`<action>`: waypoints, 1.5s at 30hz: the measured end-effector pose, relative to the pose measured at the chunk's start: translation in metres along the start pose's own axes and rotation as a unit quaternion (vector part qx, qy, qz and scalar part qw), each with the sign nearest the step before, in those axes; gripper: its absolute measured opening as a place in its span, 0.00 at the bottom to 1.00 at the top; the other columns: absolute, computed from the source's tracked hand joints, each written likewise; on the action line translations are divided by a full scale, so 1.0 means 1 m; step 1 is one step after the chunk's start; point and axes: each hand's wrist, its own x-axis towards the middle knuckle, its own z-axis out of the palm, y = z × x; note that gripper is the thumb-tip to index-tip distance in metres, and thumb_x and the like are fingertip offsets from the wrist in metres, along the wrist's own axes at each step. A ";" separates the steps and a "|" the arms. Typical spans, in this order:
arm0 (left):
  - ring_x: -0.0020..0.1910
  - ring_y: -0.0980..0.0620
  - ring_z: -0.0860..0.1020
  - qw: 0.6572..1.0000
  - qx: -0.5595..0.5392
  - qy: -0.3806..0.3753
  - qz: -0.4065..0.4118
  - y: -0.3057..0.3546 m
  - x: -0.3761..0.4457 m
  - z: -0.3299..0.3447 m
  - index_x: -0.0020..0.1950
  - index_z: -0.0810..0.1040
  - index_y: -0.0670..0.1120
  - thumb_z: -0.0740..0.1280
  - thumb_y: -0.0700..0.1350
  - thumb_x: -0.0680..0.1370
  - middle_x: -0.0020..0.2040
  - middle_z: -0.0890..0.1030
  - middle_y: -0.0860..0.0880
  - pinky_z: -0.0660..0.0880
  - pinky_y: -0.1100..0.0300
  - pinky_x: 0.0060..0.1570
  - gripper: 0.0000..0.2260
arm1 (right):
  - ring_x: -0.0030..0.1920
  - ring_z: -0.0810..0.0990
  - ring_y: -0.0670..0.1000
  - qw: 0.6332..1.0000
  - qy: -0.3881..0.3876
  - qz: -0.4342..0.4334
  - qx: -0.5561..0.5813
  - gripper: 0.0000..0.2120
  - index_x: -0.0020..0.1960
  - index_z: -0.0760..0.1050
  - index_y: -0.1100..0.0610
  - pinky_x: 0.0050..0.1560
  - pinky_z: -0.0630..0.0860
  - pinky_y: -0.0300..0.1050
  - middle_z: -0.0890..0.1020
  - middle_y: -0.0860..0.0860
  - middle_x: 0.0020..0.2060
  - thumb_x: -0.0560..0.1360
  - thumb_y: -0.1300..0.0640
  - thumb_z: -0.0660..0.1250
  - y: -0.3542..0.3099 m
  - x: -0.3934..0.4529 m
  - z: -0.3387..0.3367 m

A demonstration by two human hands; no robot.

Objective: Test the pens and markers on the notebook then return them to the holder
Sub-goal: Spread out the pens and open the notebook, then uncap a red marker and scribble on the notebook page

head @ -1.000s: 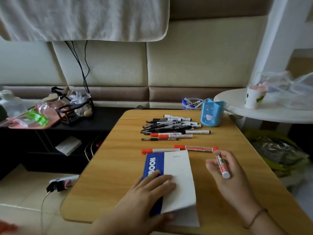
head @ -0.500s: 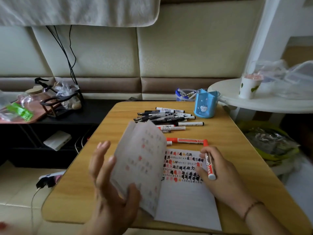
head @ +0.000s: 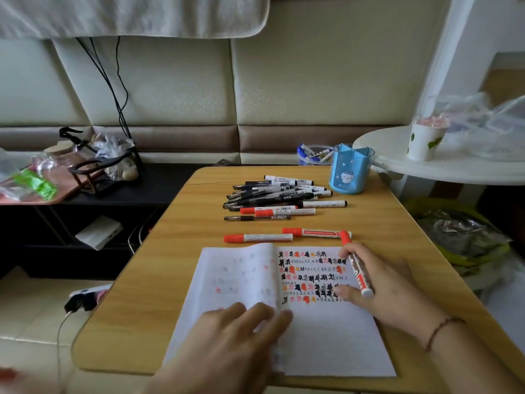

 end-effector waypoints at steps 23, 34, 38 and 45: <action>0.34 0.49 0.75 0.982 -0.086 0.152 -0.075 0.004 0.068 0.021 0.44 0.76 0.49 0.56 0.57 0.81 0.37 0.75 0.52 0.70 0.56 0.25 0.16 | 0.21 0.66 0.53 0.830 0.034 0.009 0.557 0.17 0.32 0.67 0.59 0.22 0.63 0.42 0.67 0.57 0.21 0.66 0.49 0.70 -0.039 -0.001 0.033; 0.32 0.49 0.71 0.968 -0.228 0.107 0.001 -0.003 0.061 0.017 0.51 0.69 0.50 0.61 0.46 0.78 0.36 0.76 0.52 0.63 0.61 0.27 0.03 | 0.18 0.61 0.49 0.802 -0.011 -0.066 0.593 0.17 0.30 0.64 0.55 0.20 0.63 0.38 0.62 0.55 0.18 0.67 0.50 0.70 -0.047 -0.005 0.044; 0.29 0.49 0.72 0.963 -0.245 0.112 -0.012 -0.003 0.060 0.015 0.55 0.74 0.52 0.62 0.49 0.80 0.34 0.77 0.52 0.65 0.61 0.25 0.06 | 0.18 0.64 0.47 0.812 -0.020 -0.124 0.570 0.16 0.32 0.64 0.56 0.21 0.63 0.39 0.65 0.52 0.19 0.69 0.51 0.68 -0.040 -0.004 0.040; 0.35 0.65 0.70 0.963 -0.243 0.049 -0.103 -0.012 0.051 0.007 0.64 0.64 0.61 0.64 0.69 0.70 0.35 0.70 0.61 0.63 0.69 0.36 0.26 | 0.19 0.62 0.50 0.783 0.077 -0.056 0.615 0.16 0.29 0.65 0.57 0.21 0.61 0.40 0.62 0.53 0.18 0.65 0.52 0.70 -0.034 -0.006 0.031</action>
